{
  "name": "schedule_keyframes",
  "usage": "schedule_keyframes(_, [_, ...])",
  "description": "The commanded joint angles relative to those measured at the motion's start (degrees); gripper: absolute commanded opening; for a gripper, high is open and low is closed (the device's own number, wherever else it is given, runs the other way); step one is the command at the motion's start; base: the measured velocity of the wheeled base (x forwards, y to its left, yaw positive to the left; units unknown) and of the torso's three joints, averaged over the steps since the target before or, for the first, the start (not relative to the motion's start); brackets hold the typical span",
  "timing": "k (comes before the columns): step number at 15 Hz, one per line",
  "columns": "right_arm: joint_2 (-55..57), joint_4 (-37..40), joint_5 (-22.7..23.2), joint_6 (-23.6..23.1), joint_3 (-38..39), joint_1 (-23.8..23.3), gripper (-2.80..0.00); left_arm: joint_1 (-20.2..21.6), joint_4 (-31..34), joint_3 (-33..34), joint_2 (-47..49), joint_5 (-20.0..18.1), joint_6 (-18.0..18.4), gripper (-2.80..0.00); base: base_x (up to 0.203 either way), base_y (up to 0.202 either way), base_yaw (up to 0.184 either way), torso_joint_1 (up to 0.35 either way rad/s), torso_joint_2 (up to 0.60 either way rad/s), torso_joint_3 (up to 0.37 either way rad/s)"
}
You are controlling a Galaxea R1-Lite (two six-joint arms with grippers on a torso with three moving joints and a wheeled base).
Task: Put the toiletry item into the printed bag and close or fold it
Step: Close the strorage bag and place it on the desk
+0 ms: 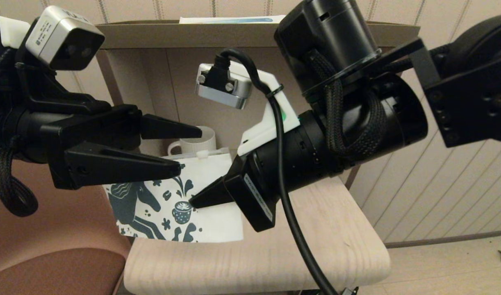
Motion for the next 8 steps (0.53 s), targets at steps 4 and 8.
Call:
schedule_keyframes(4, [0.33, 0.16, 0.19, 0.01, -0.89, -0.06, -2.80, -1.05, 0.03, 0.16, 0.56, -0.28, 0.04, 0.00, 0.000, 0.000, 0.000, 0.000, 0.00, 0.000])
schedule_keyframes(8, [0.77, 0.16, 0.19, 0.01, -0.89, -0.06, -2.80, -1.20, 0.18, 0.16, 0.39, -0.37, 0.00, 0.00, 0.000, 0.000, 0.000, 0.000, 0.00, 0.000])
